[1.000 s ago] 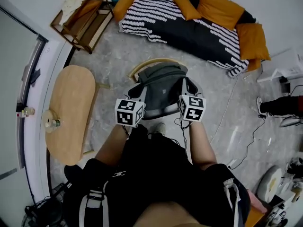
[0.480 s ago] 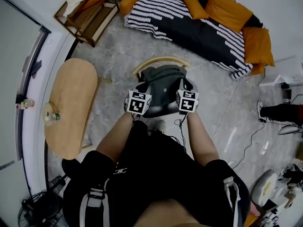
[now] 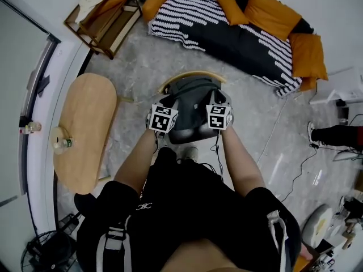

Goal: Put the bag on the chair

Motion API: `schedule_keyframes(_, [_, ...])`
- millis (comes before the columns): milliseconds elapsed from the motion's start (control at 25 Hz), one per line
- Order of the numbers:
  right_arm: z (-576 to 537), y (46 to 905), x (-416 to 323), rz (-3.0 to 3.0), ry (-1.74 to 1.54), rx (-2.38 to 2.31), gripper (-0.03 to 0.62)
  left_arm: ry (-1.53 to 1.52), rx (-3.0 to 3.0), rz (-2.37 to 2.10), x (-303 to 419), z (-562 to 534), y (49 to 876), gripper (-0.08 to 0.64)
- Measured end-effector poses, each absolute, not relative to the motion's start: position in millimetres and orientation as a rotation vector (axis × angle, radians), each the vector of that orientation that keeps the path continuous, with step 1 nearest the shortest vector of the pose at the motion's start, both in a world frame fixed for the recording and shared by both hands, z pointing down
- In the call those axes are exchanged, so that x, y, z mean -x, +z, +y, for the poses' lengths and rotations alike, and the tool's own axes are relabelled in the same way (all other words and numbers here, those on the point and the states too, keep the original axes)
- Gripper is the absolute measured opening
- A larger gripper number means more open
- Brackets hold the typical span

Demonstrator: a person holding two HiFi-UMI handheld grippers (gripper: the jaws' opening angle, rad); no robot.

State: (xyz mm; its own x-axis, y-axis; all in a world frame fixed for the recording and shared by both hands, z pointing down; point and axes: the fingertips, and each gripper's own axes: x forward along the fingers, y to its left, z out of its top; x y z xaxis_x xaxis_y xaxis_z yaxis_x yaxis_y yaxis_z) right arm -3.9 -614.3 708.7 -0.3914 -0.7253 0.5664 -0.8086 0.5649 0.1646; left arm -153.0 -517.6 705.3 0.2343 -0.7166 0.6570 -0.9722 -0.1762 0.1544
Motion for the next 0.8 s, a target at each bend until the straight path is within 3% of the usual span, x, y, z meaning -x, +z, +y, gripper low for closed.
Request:
schedule_keyframes(280, [-640.2, 710.2, 19.2, -2.216, 0.465, -1.156, 0.055, 0.659, -1.883, -1.591, 176.3, -521.3, 704.1, 0.167])
schedule_keyframes(560, [-639.9, 695.6, 29.4, -2.238, 0.407, -1.096, 0.181, 0.574, -1.876, -1.690, 188.1, -517.9, 672.4, 0.169])
schedule_keyframes(800, [-623.8, 627.0, 14.4, -2.412, 0.415, -1.298, 0.161, 0.472, -1.988, -1.831, 186.3, -509.7, 598.5, 0.167])
